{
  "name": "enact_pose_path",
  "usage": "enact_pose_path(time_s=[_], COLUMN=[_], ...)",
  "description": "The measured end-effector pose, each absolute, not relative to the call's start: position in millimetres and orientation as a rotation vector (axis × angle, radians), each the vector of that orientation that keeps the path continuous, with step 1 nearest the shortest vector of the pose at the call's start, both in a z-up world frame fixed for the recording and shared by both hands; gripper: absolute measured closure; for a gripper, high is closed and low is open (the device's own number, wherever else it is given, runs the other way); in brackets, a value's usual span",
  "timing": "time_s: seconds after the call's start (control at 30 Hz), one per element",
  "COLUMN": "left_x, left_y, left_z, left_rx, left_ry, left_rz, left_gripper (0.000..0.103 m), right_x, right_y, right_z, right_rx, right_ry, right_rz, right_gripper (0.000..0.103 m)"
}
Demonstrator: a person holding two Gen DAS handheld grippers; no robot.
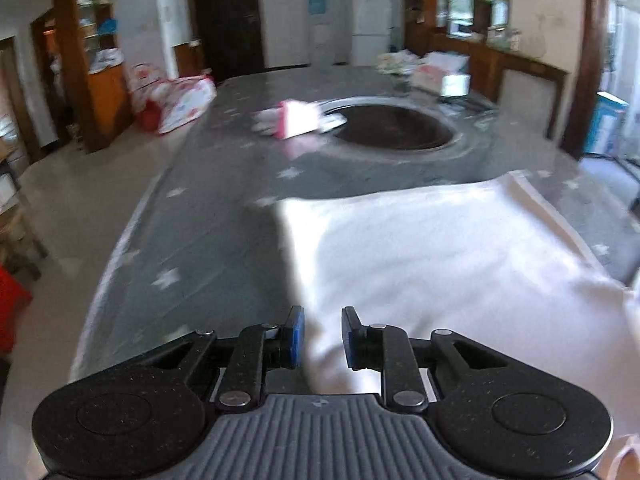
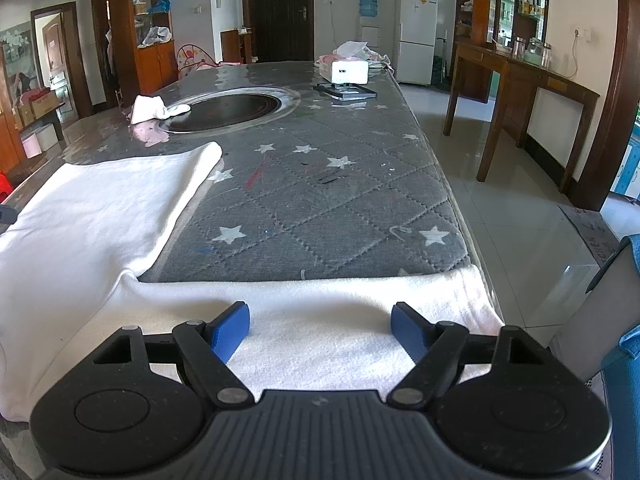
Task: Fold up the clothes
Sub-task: 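Smooth the spread cloth with the left gripper while the right gripper holds still, then move both grippers over the spread cloth toward its edge, then grasp the cloth side with the right gripper and lift it up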
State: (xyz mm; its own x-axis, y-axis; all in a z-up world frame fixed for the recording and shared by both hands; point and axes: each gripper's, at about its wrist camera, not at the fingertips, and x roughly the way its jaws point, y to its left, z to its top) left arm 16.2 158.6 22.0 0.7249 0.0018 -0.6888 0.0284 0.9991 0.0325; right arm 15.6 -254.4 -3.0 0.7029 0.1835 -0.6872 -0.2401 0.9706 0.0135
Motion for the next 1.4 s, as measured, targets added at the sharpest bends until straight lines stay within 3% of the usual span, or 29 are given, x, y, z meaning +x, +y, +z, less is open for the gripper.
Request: enact_pose_path(time_s=[0.4, 0.5, 0.87, 1.23, 1.4], left_x=[49, 35, -54, -101, -104], left_y=[161, 149, 86, 69, 74], left_z=[12, 17, 22, 6, 7], left_rx=[0.018, 0.047, 0.175, 0.284, 0.268], left_ry=[0.791, 0.776, 0.745, 0.695, 0.691], left_rz=[0.016, -0.021, -0.340, -0.445, -0.437], left_gripper=[0.079, 0.074, 0.071, 0.071, 0.065], right_x=[16, 12, -15, -44, -65], right_y=[-256, -251, -185, -88, -77], right_z=[-3, 2, 37, 21, 18], right_rx=[-0.081, -0.112, -0.290, -0.573, -0.650], right_ry=[0.754, 0.740, 0.656, 0.633, 0.613], right_rz=[0.234, 0.239, 0.546, 0.853, 0.900], right_gripper=[0.021, 0.021, 0.020, 0.020, 0.020])
